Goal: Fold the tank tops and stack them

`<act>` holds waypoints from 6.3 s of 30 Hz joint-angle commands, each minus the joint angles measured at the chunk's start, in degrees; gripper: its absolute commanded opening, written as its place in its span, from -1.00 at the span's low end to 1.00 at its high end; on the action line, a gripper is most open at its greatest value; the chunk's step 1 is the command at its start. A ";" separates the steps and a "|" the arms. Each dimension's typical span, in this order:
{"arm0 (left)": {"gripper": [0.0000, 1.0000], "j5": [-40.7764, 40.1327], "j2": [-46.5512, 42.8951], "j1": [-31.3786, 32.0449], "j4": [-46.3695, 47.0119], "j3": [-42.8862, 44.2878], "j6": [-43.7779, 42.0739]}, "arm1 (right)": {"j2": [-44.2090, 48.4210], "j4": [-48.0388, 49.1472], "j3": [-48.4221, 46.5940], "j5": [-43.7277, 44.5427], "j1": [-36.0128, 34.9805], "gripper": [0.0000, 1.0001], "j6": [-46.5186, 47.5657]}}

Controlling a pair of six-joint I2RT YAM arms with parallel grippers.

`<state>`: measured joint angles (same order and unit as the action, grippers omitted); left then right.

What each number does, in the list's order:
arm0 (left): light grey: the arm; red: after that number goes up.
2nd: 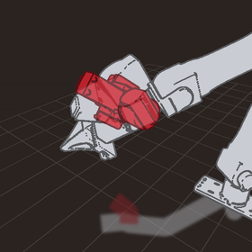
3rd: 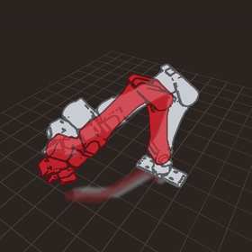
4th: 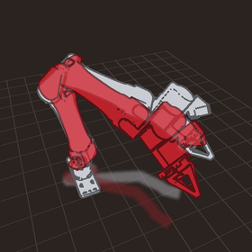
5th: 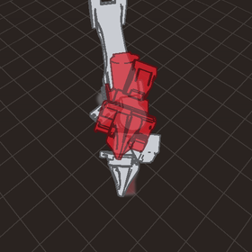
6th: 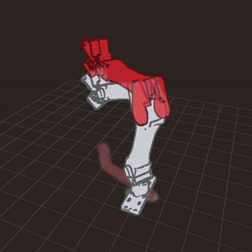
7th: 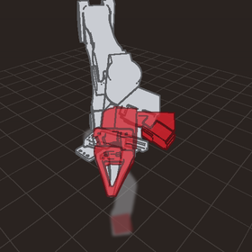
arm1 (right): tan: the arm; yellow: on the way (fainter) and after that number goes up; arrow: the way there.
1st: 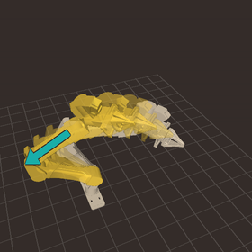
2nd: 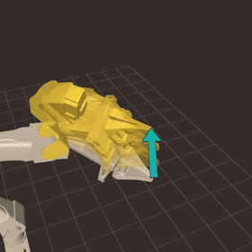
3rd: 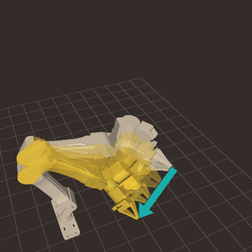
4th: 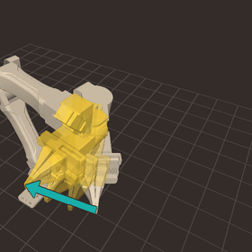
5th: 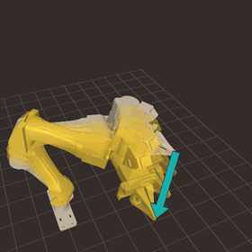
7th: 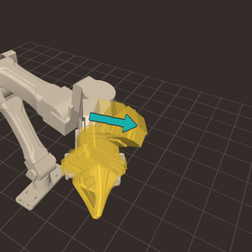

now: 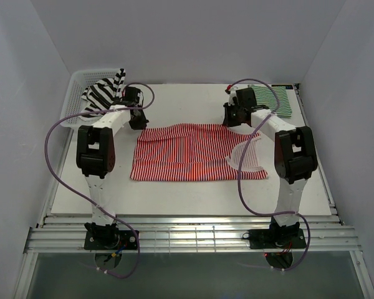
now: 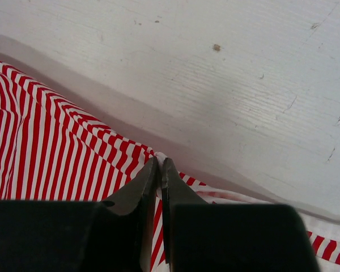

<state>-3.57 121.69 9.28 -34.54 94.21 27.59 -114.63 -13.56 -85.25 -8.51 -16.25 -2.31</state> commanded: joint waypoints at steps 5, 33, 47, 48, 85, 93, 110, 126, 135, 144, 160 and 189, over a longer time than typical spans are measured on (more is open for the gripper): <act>-1.00 -0.20 -5.76 0.30 5.89 0.88 -3.86 | 5.29 4.60 2.46 -1.15 -0.01 -0.85 1.95; -1.00 -1.88 -21.84 0.30 20.74 -23.63 -2.28 | 17.94 6.36 18.10 -0.98 0.08 -0.85 3.71; -1.00 -0.47 -29.83 0.30 24.08 -35.24 0.35 | 23.31 7.32 26.89 -1.42 0.08 -0.85 2.75; -1.00 -0.12 -30.19 0.39 24.35 -35.85 0.35 | 23.83 7.32 27.33 -1.33 0.17 -0.85 2.75; -0.81 3.49 -31.60 0.30 28.30 -44.03 0.53 | 23.05 8.03 33.13 -4.67 0.08 -0.81 0.46; -0.12 5.66 -34.58 0.30 25.51 -45.17 3.86 | 24.97 7.15 35.77 -4.67 0.08 -0.37 -0.77; 0.96 9.20 -37.43 3.36 16.44 -34.90 8.71 | 33.88 7.85 34.81 -14.24 -0.88 0.80 -5.69; 0.96 12.01 -22.63 5.05 16.18 -36.98 10.90 | 16.72 9.26 32.07 -13.64 -5.46 0.80 -8.94; 0.96 7.88 -24.83 5.05 12.14 -40.34 11.96 | 23.22 7.41 35.78 -9.59 -5.46 0.80 -8.42; 0.96 5.77 -34.23 5.40 4.76 -33.49 11.26 | 32.00 -1.63 32.69 1.12 -3.35 0.80 -15.44; 0.96 6.12 -23.26 11.11 2.46 -31.01 9.93 | 30.70 -2.79 41.49 1.57 2.36 0.80 -20.73; 0.96 6.39 -38.81 34.31 -1.05 -43.77 47.21 | -23.11 -6.21 -32.52 -13.11 -4.05 0.80 -7.27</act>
<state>6.09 85.54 43.18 -33.61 46.65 73.34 -139.35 -15.64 -114.56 -22.20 -20.67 -11.09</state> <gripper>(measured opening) 0.978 0.899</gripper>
